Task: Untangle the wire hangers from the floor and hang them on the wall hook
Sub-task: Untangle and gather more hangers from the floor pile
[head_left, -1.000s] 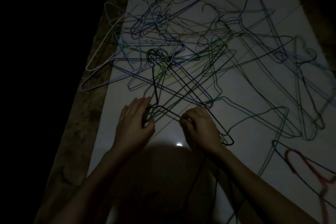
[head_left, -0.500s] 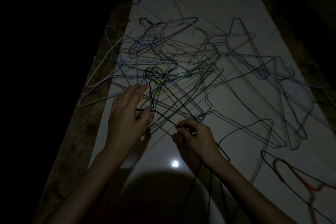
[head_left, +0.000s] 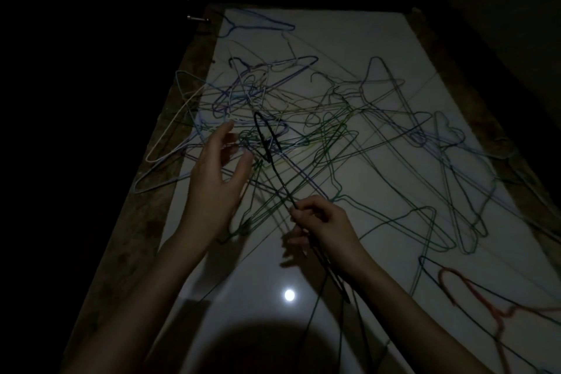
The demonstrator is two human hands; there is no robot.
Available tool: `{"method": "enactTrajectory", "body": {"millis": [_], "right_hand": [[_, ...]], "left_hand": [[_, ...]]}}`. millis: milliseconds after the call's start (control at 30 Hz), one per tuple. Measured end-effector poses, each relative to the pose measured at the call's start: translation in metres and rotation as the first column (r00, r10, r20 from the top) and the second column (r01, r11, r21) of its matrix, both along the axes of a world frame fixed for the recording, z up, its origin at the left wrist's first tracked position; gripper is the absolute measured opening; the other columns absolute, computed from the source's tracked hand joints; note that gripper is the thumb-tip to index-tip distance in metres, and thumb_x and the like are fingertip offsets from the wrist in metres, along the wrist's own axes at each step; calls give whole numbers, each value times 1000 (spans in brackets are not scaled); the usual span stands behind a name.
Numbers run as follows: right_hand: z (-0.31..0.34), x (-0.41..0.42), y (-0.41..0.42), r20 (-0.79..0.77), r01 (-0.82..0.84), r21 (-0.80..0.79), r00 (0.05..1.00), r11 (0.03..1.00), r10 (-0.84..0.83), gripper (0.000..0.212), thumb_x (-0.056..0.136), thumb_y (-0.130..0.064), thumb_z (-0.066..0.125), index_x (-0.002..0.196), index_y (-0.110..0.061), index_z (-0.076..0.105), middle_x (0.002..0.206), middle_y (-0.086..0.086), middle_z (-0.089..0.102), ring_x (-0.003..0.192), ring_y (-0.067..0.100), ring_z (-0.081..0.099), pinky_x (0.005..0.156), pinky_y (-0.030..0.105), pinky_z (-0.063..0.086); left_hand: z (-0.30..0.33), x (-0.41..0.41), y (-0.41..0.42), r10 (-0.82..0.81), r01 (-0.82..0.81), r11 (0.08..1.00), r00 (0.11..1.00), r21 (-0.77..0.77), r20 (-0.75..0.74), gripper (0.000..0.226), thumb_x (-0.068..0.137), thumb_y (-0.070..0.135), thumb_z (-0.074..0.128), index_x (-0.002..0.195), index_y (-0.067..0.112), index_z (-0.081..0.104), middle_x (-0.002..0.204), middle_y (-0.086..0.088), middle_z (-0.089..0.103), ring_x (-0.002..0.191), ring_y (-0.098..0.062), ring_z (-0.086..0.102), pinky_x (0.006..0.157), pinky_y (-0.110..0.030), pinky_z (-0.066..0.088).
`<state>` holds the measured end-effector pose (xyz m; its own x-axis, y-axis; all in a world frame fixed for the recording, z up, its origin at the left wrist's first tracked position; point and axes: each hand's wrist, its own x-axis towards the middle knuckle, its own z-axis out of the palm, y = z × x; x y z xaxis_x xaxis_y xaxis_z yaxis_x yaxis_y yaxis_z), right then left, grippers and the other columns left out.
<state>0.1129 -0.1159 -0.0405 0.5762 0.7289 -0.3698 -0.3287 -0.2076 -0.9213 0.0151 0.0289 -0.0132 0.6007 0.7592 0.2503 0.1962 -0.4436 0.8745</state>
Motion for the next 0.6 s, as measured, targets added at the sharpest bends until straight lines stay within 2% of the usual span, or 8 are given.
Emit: {"method": "enactTrajectory", "body": {"millis": [67, 167, 267, 367, 467, 533, 600], "right_hand": [[5, 0, 0, 8, -9, 13, 1000, 1000, 9, 6, 88, 2, 54, 87, -2, 58, 74, 10, 53, 57, 8, 57, 53, 22, 53], [17, -1, 0, -11, -24, 77, 1000, 997, 25, 5, 89, 2, 54, 92, 3, 57, 76, 11, 54, 57, 7, 57, 53, 23, 53], [33, 1, -1, -35, 3, 154, 999, 988, 3, 8, 88, 0, 54, 94, 5, 57, 80, 13, 53, 58, 7, 57, 55, 23, 54], [43, 7, -3, 20, 34, 171, 999, 985, -38, 9, 88, -5, 57, 94, 1, 60, 79, 10, 55, 62, 10, 56, 59, 23, 54], [44, 6, -3, 77, 24, 148, 996, 989, -36, 6, 88, -7, 57, 92, -4, 60, 78, 6, 57, 62, 8, 56, 62, 22, 55], [41, 1, -3, 100, -17, 123, 995, 992, 5, 7, 88, -9, 58, 93, -5, 60, 79, 5, 56, 61, 5, 56, 60, 19, 52], [35, -2, -4, 111, -59, 88, 993, 994, 49, 12, 87, -10, 59, 97, -3, 60, 80, 7, 55, 61, 3, 56, 57, 15, 49]], "left_hand": [[8, 8, -1, -45, 50, 995, 998, -82, 54, 43, 93, 16, 53, 133, 27, 39, 118, 8, 52, 105, 8, 53, 88, -8, 42], [20, 16, -3, -88, 94, 993, 993, -72, 83, 43, 94, 16, 53, 131, 33, 40, 118, 15, 53, 108, 5, 54, 91, -13, 43], [29, 20, -7, -103, 115, 989, 986, -90, 129, 42, 94, 14, 51, 133, 25, 41, 117, 15, 54, 105, 6, 54, 89, -11, 43], [30, 23, -12, -96, 115, 984, 986, -135, 139, 40, 94, 10, 51, 132, 21, 42, 115, 11, 55, 100, 12, 54, 84, -6, 42], [24, 27, -20, -58, 104, 941, 987, -322, 149, 41, 93, 10, 53, 132, 19, 43, 108, 8, 61, 99, 5, 58, 89, -17, 46], [22, 32, -29, -39, 126, 853, 983, -506, 178, 48, 92, 14, 54, 137, 16, 38, 105, 1, 66, 102, -10, 63, 92, -27, 50], [19, 37, -35, 10, 142, 745, 975, -652, 224, 54, 92, 14, 55, 140, 17, 31, 107, -5, 67, 101, -16, 66, 87, -26, 54]]}}
